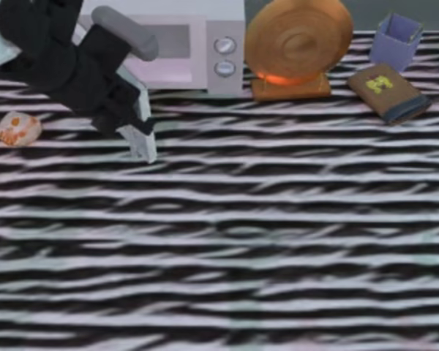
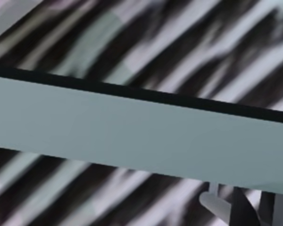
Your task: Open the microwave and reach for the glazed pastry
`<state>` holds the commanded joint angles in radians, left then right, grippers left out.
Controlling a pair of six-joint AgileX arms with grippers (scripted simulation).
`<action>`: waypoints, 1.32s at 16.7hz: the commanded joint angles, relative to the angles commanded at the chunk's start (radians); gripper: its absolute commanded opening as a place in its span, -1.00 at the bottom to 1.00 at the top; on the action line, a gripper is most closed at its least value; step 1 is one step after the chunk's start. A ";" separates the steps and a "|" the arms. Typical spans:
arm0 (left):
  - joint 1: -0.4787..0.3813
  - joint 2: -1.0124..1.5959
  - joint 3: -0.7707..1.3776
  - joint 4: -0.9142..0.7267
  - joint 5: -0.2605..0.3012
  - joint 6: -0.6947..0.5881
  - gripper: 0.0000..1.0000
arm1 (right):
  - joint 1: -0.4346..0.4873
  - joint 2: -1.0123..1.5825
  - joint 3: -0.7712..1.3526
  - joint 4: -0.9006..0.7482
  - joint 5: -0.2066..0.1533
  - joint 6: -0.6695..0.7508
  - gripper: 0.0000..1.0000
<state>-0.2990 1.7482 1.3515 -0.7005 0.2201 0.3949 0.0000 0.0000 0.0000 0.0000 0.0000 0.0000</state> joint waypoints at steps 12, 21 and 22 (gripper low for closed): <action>0.030 -0.019 -0.012 -0.011 0.036 0.071 -1.00 | 0.000 0.000 0.000 0.000 0.000 0.000 1.00; 0.030 -0.019 -0.012 -0.011 0.036 0.071 -1.00 | 0.000 0.000 0.000 0.000 0.000 0.000 1.00; 0.030 -0.019 -0.012 -0.011 0.036 0.071 -1.00 | 0.000 0.000 0.000 0.000 0.000 0.000 1.00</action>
<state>-0.2695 1.7287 1.3391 -0.7115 0.2564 0.4661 0.0000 0.0000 0.0000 0.0000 0.0000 0.0000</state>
